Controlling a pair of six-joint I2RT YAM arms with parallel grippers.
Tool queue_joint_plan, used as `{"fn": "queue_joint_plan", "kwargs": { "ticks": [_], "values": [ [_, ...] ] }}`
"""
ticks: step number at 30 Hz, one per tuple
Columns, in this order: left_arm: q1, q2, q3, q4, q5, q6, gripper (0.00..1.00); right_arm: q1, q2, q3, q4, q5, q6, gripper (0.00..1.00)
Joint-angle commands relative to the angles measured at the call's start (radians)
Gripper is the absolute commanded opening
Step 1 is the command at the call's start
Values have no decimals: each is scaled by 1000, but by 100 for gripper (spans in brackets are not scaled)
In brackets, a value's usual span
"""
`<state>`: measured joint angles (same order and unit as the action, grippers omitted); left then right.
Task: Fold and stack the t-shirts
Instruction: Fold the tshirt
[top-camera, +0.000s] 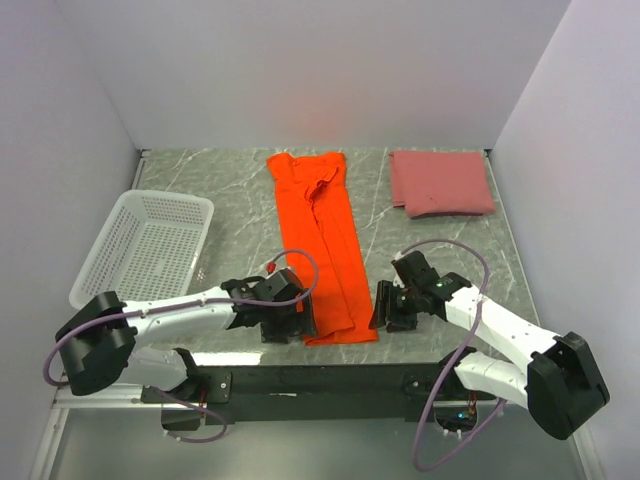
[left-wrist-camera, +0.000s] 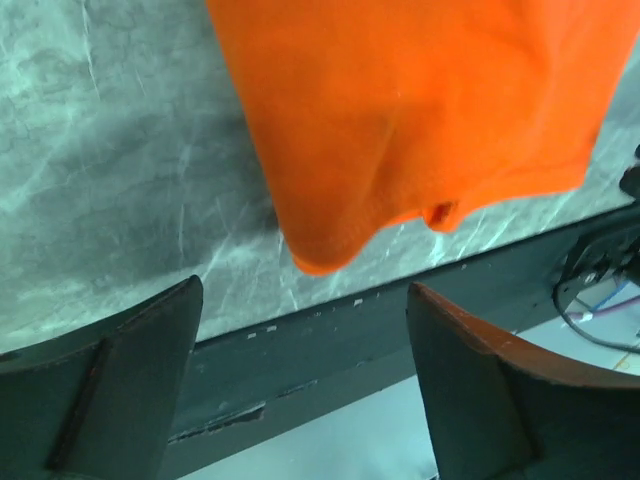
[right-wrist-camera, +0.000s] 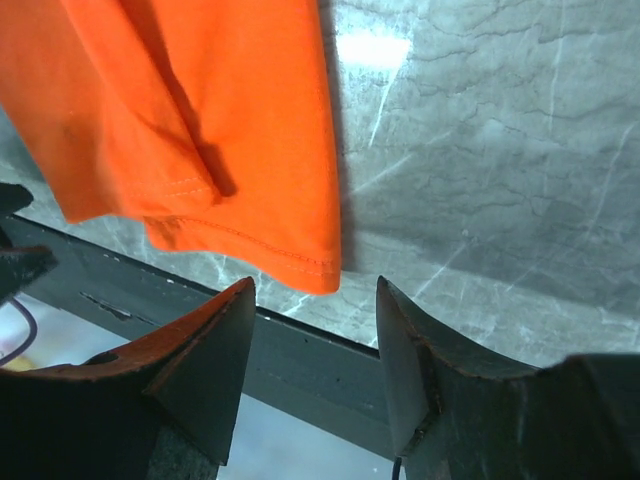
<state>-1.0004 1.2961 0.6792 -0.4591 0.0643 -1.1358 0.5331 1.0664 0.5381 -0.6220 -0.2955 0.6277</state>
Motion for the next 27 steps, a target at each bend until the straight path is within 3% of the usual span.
{"fn": "queue_joint_plan", "kwargs": {
  "ticks": [1,7,8,11,12,13,14,15,16,19,27],
  "values": [
    [-1,32,-4,120,23,-73,86,-4,6,-29,62,-17,0,58],
    [-6,143,31,134,5,-55,65,-5,67,-52,120,-16,-2,56],
    [-7,155,34,122,0,-55,55,-5,85,-56,126,-14,-3,56],
    [-7,192,48,132,15,-41,40,-4,110,-70,149,-24,0,53],
    [-6,198,55,110,8,-41,27,-5,115,-72,151,-28,4,52],
    [-6,206,62,94,-12,-45,22,-4,116,-79,163,-46,6,47],
    [-6,207,63,77,-17,-50,8,-2,115,-84,169,-56,7,43],
    [-6,207,65,74,-17,-50,1,-1,112,-87,177,-65,12,38],
    [-7,206,74,74,-24,-45,1,-2,109,-86,185,-77,10,25],
    [-7,169,95,22,-27,-44,1,14,95,-69,174,-131,1,0],
    [34,88,161,-50,-54,-16,1,16,-6,37,172,-58,4,0]
  ]
}}
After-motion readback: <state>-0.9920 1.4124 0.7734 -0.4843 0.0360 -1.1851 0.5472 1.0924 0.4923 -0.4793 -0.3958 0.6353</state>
